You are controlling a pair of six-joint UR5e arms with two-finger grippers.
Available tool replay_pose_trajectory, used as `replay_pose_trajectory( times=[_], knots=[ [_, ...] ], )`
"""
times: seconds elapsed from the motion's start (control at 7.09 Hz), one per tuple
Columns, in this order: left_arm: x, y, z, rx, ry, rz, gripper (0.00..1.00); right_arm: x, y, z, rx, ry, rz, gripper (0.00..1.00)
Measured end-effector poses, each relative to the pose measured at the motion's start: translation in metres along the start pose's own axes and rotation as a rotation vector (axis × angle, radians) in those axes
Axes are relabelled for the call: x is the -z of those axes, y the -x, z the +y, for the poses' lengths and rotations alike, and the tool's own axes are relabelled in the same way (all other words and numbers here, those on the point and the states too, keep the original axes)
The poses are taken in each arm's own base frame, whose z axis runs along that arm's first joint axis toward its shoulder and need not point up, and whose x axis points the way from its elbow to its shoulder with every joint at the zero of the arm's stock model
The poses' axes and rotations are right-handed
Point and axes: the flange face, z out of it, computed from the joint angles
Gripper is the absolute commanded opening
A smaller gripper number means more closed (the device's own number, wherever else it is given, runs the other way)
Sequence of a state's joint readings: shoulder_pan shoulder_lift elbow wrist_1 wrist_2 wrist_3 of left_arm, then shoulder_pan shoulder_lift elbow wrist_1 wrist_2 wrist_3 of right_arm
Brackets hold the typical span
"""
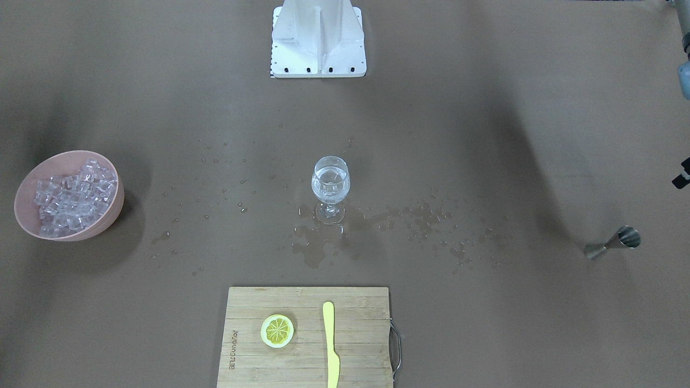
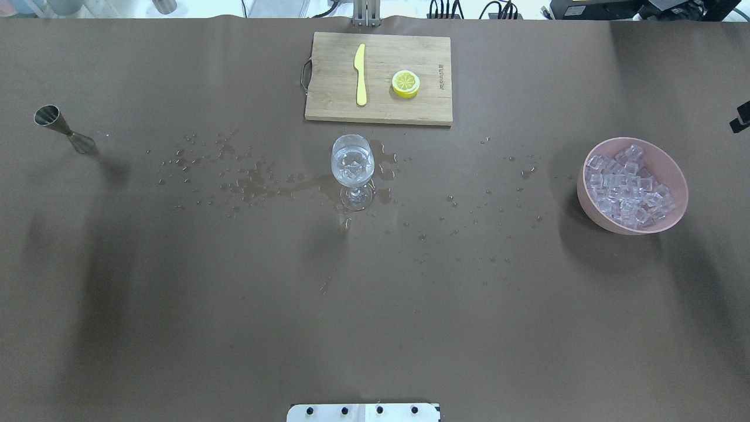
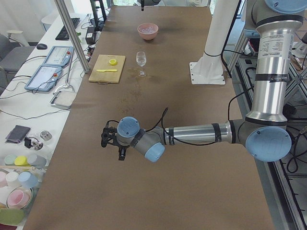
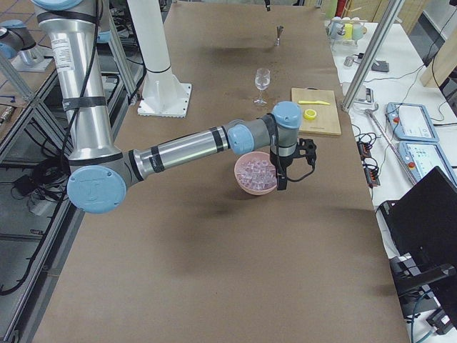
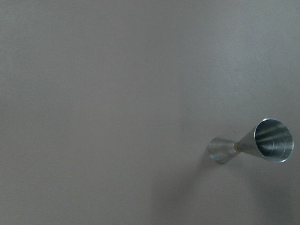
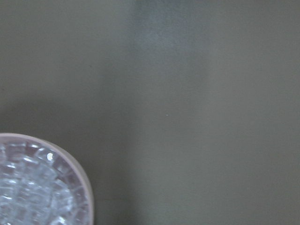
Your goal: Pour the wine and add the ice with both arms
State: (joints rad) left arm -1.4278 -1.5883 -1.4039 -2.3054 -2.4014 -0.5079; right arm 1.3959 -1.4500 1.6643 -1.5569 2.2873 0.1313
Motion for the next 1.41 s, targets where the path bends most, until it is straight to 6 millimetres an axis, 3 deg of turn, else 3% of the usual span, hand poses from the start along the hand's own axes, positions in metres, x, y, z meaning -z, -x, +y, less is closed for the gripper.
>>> replay_pose_trajectory(
  times=[0.14,0.42,0.85,1.41],
  knots=[
    [0.000,0.011,0.001,-0.070,0.035,-0.024,0.98,-0.007,-0.022,0.003,0.038,0.015,0.011,1.00],
    [0.009,0.013,-0.002,-0.184,0.135,-0.067,0.98,-0.013,-0.035,0.004,0.053,0.029,0.027,1.00],
    [0.045,0.002,-0.003,-0.282,0.207,-0.191,0.98,-0.013,-0.030,-0.002,0.090,0.031,0.012,1.00],
    [0.051,0.000,-0.001,-0.295,0.210,-0.206,0.98,-0.012,-0.014,-0.013,0.119,0.030,0.009,1.00]
  ],
)
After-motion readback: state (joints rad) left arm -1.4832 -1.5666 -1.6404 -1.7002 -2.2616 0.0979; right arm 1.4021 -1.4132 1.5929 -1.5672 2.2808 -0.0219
